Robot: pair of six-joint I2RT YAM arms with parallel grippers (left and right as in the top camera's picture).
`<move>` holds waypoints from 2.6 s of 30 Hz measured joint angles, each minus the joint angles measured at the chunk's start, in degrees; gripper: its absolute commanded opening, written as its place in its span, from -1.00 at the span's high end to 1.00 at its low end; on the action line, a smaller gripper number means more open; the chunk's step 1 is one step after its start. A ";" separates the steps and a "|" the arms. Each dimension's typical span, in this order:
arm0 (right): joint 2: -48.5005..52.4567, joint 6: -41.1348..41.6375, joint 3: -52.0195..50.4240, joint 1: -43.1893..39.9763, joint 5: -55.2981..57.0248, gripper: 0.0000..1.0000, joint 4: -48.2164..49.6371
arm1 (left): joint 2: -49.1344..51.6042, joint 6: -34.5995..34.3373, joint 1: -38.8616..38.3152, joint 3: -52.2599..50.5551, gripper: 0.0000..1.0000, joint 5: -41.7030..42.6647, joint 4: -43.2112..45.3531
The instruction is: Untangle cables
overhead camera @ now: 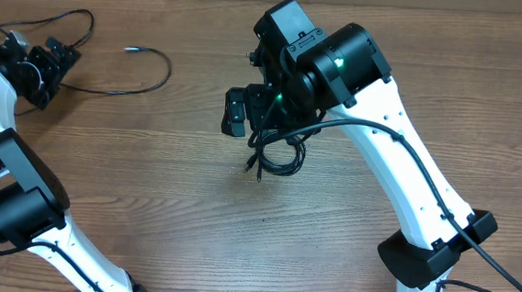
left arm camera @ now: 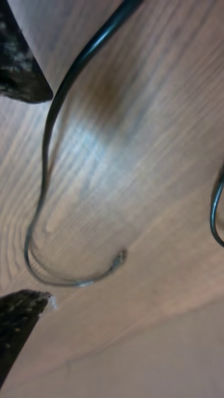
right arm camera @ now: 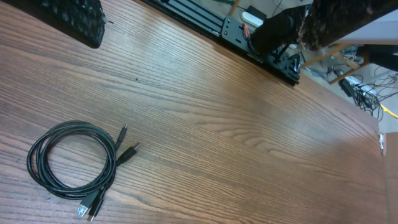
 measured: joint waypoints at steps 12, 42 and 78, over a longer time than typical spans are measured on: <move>0.00 -0.04 0.00 0.72 0.00 -1.00 0.04 | 0.00 3.19 -3.82 -1.05 -1.00 -21.94 -10.62; 0.00 0.02 0.00 0.90 -0.13 -1.00 0.04 | 2.91 -5.38 -8.85 -10.82 0.92 -19.12 21.35; 0.00 1.27 -0.04 -18.86 10.95 -1.00 0.04 | -1.27 12.04 -14.14 4.68 -0.99 14.58 -23.61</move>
